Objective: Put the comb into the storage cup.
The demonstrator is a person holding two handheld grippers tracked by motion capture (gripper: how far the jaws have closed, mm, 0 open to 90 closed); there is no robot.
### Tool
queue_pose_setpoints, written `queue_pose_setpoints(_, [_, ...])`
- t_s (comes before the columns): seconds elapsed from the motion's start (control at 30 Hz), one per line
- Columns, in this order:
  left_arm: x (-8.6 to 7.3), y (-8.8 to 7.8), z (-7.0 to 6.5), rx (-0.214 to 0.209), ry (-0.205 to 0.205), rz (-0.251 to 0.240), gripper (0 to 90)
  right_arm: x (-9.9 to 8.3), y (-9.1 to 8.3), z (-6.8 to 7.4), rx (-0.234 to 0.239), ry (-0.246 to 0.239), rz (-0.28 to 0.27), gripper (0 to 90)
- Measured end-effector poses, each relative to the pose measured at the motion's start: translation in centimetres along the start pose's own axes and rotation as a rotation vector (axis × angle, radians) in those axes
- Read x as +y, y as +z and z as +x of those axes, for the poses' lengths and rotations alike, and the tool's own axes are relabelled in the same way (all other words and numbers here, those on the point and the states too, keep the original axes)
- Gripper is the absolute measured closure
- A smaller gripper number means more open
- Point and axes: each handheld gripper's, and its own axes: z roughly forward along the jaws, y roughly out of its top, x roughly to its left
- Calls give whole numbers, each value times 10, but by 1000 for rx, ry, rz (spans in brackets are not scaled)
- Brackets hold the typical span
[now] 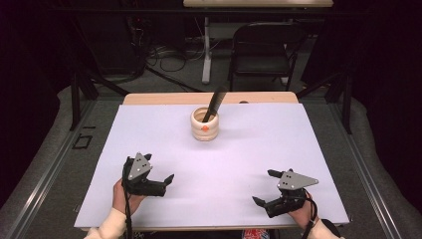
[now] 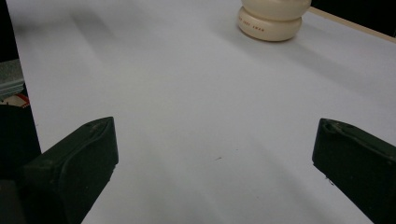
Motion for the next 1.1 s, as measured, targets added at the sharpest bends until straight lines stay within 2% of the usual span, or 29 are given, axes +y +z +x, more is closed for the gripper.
queue_pose_setpoints(0.57, [-19, -14, -4, 10, 4, 6, 0, 0, 0, 0, -4, 1, 2, 0])
queue_pose_setpoints(0.83, [-27, -22, -4, 13, 16, -14, 0, 0, 1, 0, -6, 4, 4, 0])
queue_pose_setpoints(1.1, [-36, -29, -2, 23, 8, -17, 0, 0, 2, 0, -11, 6, 5, 0])
